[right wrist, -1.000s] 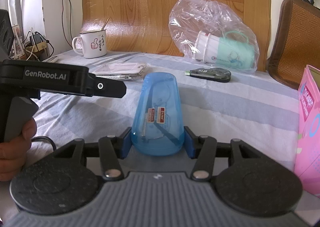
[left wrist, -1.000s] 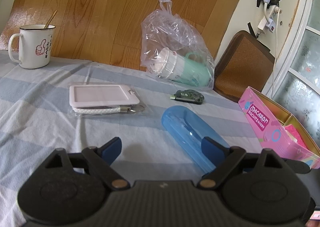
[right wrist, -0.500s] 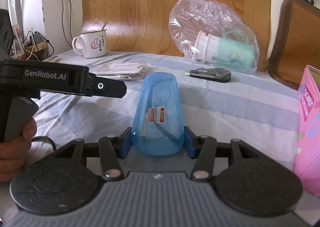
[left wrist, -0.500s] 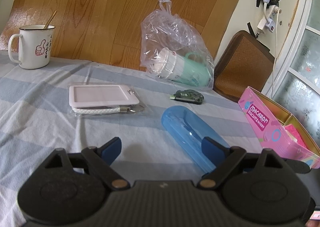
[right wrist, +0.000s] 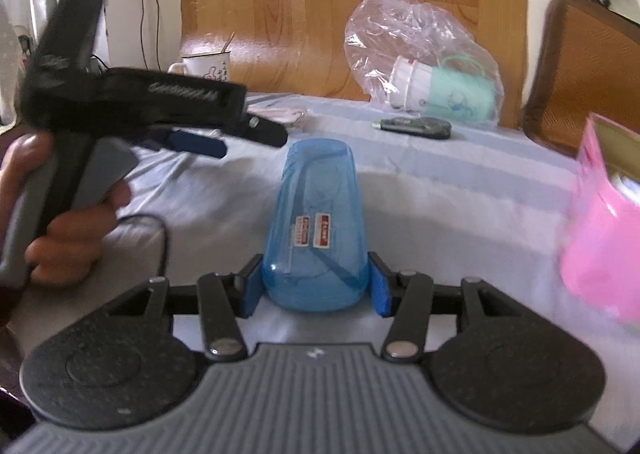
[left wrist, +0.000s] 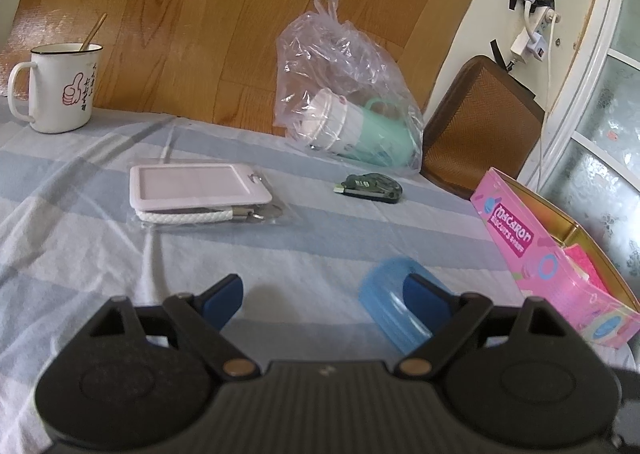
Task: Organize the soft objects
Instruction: 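Lift the blue case with the left gripper toward the pink tin, then lower the blue case into the pink tin and open the left gripper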
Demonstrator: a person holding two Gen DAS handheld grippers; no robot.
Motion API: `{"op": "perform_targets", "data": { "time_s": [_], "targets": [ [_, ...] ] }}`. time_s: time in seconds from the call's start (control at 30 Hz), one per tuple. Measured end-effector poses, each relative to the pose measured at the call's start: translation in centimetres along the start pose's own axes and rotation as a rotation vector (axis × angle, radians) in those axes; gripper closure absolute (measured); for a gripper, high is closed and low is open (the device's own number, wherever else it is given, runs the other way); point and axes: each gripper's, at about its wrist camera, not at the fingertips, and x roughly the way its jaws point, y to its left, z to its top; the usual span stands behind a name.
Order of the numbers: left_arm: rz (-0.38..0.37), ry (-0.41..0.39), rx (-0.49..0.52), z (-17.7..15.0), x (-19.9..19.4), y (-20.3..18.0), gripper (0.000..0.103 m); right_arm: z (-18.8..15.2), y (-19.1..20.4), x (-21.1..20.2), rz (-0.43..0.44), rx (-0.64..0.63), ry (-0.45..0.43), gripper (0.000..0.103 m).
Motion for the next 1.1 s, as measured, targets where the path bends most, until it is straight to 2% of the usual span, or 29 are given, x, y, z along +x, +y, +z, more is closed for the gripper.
{"op": "perform_targets", "data": {
  "time_s": [0.17,0.3,0.43,0.53,0.6,0.63,0.77,0.9,1.0,1.1],
  "targets": [
    [-0.014,0.054,-0.035,0.1,0.2,0.1,0.013,-1.5,-0.8,-1.9,0.033,0.126,-0.023,0.048],
    [-0.124,0.092,-0.111,-0.9,-1.9,-1.2,0.013,-1.6,-2.4,-2.0,0.095,0.265,-0.045,0.048],
    [-0.171,0.165,-0.124,-1.3,-2.8,-3.5,0.013,-1.7,-3.2,-1.9,0.138,0.338,-0.062,0.048],
    [-0.19,0.25,-0.132,-1.7,-1.3,-5.2,0.021,-2.0,-3.2,-2.1,0.15,0.336,-0.077,0.048],
    [-0.2,0.293,-0.119,-2.2,0.2,-6.3,0.039,-2.1,-3.1,-2.4,0.157,0.328,-0.083,0.048],
    [-0.213,0.301,-0.122,-2.2,0.7,-7.0,0.04,-2.3,-3.3,-2.7,0.149,0.323,-0.09,0.048],
    [-0.266,0.246,-0.034,-0.5,0.3,-10.7,0.04,-1.7,-4.1,-5.7,0.043,0.254,-0.217,0.048],
    [-0.342,0.187,0.103,2.9,0.4,-16.9,0.04,-0.1,-6.2,-8.8,-0.094,0.203,-0.347,0.048],
    [-0.373,0.184,0.203,4.4,2.5,-21.8,0.039,0.5,-8.8,-10.0,-0.197,0.226,-0.38,0.048],
    [-0.386,0.22,0.245,4.9,5.8,-25.6,0.04,0.6,-12.0,-10.2,-0.268,0.297,-0.373,0.048]
  ]
}}
